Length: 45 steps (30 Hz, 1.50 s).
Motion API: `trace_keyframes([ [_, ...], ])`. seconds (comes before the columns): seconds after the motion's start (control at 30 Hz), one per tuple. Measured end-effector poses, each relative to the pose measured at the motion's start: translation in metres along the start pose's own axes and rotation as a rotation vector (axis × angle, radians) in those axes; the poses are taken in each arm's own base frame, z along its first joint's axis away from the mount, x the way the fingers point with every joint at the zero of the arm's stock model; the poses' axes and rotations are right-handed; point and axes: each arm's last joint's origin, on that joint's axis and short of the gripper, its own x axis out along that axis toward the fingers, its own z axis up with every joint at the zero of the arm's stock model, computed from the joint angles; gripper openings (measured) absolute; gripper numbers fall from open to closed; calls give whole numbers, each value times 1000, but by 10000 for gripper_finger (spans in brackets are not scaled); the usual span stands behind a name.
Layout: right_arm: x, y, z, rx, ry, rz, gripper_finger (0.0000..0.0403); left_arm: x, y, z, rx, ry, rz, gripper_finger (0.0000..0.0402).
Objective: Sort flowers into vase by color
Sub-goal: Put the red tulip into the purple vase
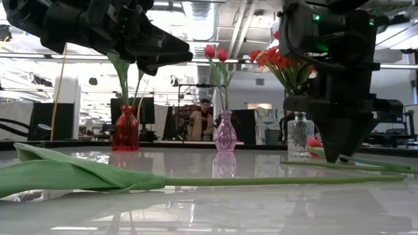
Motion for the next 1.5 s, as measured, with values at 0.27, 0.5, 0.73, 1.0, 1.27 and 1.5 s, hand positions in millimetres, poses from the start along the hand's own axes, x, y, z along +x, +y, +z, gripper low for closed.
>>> trace_keyframes([
  [0.27,-5,-5,1,-1,-12,-56,28,0,0,-1,-46,6,1,138],
  [0.5,-32,-8,-2,-79,41,-7,26,0,0,-1,-80,7,2,138],
  [0.73,-80,6,-9,-287,-145,315,23,0,0,0,-82,1,3,138],
  [1.0,-134,42,8,-560,-697,746,26,-10,2,15,2,-55,1,138],
  [1.27,-144,69,67,-532,-1196,759,27,-28,7,29,5,-38,49,138],
  [1.5,-124,70,133,-324,-1503,532,28,-44,10,35,-22,-13,103,138],
])
